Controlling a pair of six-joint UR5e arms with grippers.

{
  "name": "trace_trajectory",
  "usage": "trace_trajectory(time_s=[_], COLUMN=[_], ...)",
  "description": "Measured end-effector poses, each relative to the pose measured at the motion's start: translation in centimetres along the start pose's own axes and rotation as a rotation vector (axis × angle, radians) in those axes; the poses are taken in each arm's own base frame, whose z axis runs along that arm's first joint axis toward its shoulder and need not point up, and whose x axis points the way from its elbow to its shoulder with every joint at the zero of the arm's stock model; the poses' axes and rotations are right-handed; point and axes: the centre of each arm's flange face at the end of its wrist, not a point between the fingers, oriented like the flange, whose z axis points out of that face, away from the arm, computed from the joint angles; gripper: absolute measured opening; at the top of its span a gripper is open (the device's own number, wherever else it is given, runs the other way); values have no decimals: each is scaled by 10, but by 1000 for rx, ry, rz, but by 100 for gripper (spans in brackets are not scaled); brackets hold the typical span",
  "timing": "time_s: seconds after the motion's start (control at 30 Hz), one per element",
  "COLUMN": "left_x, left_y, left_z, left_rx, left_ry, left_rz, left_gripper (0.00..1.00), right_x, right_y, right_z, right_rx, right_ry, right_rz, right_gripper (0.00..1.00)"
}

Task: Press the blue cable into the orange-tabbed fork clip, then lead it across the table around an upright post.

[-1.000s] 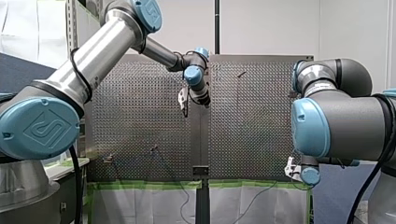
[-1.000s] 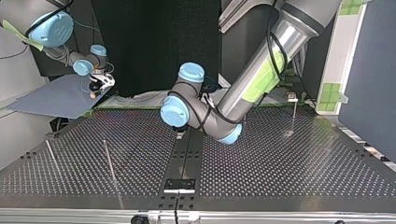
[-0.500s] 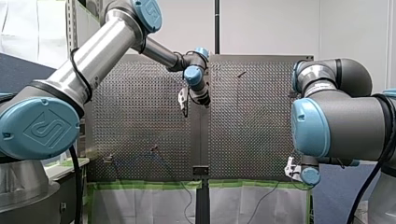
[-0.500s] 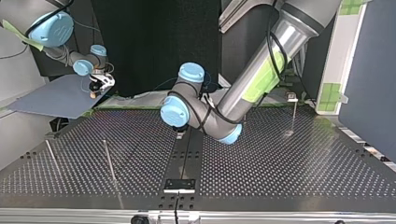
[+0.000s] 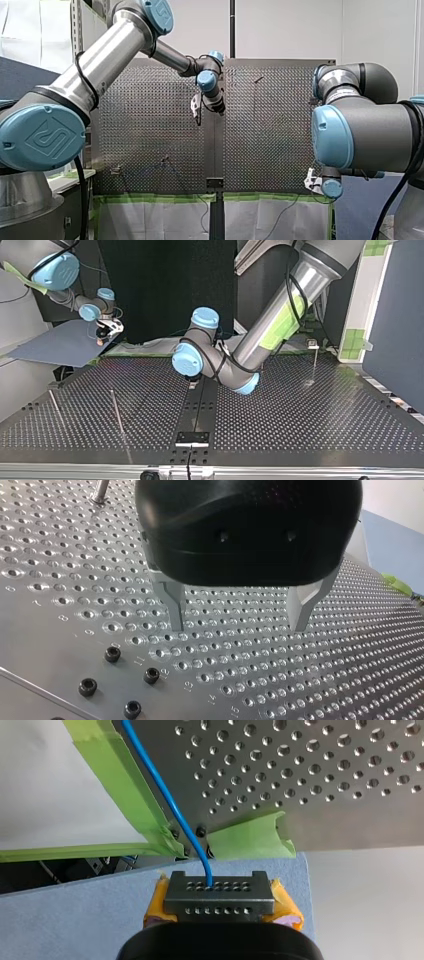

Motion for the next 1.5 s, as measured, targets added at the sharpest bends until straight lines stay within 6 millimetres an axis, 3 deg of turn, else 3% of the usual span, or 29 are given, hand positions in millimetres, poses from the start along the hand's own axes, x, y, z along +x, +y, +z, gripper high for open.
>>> trace_trajectory(time_s=[0.2, 0.37, 0.53, 0.77, 1.03, 1.5], left_x=[0, 0, 0, 1, 16, 15], left_y=[0, 0, 0, 0, -23, -20], left_z=[0, 0, 0, 1, -7, -8], left_rx=[-1, -1, -1, -1, -9, -66], left_ry=[0, 0, 0, 0, -38, -65], left_rz=[0, 0, 0, 2, 65, 72], left_gripper=[99, 99, 99, 99, 99, 99], right_x=[-22, -56, -70, -75, -76, -76], right_y=[-12, -9, -7, -6, -6, -6], right_z=[2, -6, -14, -22, -23, -23], right_rx=[46, 47, 37, 25, 23, 23], right_ry=[-49, -135, -203, -264, -276, -276], right_rz=[-14, -12, -9, -7, -6, -6], right_gripper=[0, 0, 0, 0, 0, 0])
